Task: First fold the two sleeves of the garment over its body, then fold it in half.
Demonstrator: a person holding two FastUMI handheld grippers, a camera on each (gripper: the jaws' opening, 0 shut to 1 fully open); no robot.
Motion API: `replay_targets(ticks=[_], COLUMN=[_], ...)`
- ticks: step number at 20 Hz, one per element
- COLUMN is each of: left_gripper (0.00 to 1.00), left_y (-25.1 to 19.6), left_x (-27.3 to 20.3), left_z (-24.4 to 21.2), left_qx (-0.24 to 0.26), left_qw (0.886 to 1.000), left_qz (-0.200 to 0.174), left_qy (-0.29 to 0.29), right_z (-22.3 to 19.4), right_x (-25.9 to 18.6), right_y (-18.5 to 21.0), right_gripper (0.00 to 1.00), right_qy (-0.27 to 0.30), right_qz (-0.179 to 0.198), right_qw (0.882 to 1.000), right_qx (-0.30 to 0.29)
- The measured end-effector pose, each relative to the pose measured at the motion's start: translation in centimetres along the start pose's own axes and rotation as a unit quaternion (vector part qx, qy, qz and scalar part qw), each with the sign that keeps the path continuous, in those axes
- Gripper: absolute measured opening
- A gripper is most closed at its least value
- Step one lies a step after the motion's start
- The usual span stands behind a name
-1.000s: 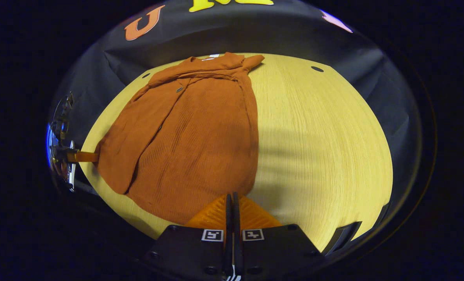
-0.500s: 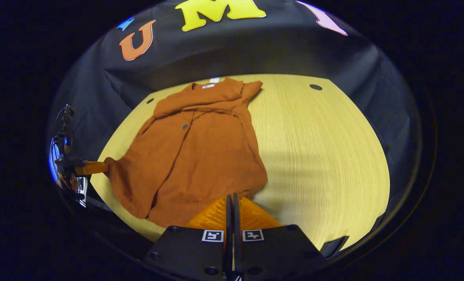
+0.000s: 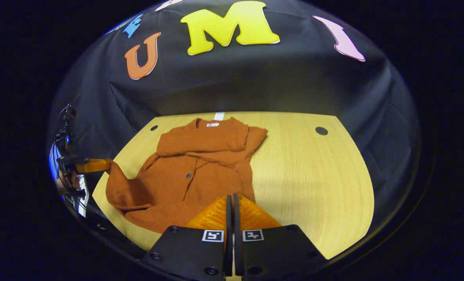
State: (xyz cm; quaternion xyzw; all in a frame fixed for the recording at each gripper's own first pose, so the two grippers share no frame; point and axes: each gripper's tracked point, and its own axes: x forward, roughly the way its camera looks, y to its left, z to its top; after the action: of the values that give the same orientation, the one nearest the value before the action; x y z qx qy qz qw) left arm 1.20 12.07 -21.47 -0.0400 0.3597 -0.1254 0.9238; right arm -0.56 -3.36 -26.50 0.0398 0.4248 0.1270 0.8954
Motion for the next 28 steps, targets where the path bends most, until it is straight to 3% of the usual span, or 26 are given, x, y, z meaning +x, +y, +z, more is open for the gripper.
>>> replay_targets(ticks=[4,14,19,23,28], left_gripper=[0.03,0.03,0.03,0.03,0.03], left_y=[1.0,3.6,5.9,8.4,10.9], left_x=[2.0,9.2,15.6,20.3,26.0], left_z=[6.8,20.1,21.8,21.0,18.8], left_qx=[0.044,0.034,0.021,0.033,-0.004], left_qw=[0.998,0.994,0.995,0.993,0.991], left_qz=[0.007,0.019,0.040,0.085,0.119], left_qy=[-0.040,-0.106,-0.093,-0.078,-0.065], right_z=[5.7,18.5,21.2,19.7,18.3], right_x=[1.9,9.6,16.0,21.7,27.4], right_y=[-0.5,-0.6,-2.4,-4.7,-7.3], right_gripper=[0.03,0.03,0.02,0.02,0.02], right_qy=[-0.035,-0.095,-0.108,-0.082,-0.081], right_qz=[-0.005,-0.015,-0.028,-0.042,-0.067], right_qw=[0.999,0.994,0.992,0.994,0.992], right_qx=[-0.033,-0.053,-0.065,-0.062,-0.066])
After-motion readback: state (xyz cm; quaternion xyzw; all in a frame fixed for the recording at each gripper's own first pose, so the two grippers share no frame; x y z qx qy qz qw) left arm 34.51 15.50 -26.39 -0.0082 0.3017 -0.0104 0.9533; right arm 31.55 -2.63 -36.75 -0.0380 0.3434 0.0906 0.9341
